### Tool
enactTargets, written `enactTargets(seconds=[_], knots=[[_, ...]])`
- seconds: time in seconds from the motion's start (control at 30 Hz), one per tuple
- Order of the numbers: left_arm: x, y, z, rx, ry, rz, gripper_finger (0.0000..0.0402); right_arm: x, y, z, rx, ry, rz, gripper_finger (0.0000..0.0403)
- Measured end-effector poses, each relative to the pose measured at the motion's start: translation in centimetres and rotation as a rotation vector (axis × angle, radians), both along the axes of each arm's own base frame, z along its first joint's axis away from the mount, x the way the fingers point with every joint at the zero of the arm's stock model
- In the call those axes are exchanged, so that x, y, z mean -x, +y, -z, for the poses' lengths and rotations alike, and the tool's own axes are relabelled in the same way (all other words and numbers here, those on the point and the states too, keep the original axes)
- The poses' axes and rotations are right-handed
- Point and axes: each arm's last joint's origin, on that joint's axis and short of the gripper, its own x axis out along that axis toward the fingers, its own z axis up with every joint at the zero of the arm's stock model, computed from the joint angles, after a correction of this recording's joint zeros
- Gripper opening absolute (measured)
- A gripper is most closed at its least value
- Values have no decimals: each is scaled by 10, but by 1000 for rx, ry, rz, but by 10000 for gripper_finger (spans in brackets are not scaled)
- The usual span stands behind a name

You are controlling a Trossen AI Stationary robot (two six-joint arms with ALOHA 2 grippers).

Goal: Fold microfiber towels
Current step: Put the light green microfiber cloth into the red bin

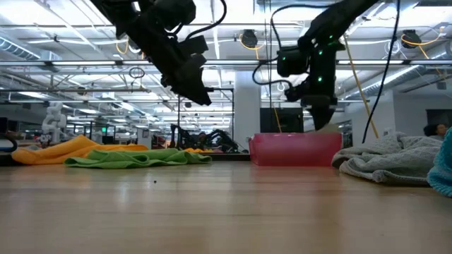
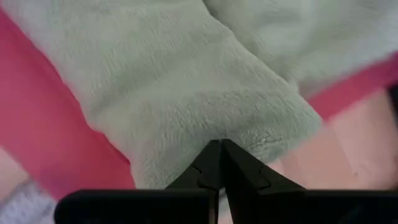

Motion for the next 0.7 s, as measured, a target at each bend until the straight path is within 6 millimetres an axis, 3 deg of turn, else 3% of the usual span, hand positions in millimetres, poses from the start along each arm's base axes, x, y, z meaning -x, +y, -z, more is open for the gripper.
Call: enactTargets(seconds=[0.4, 0.53, 0.7], knots=[[-3, -9, -3, -6, -26, 30, 188, -18, -5, 47, -80, 140, -32, 4], [-4, -12, -3, -5, -25, 38, 189, -16, -3, 39, -70, 128, -38, 1], [-4, -14, -3, -12, -27, 51, 188, -12, 1, 6, -11, 42, -53, 1]])
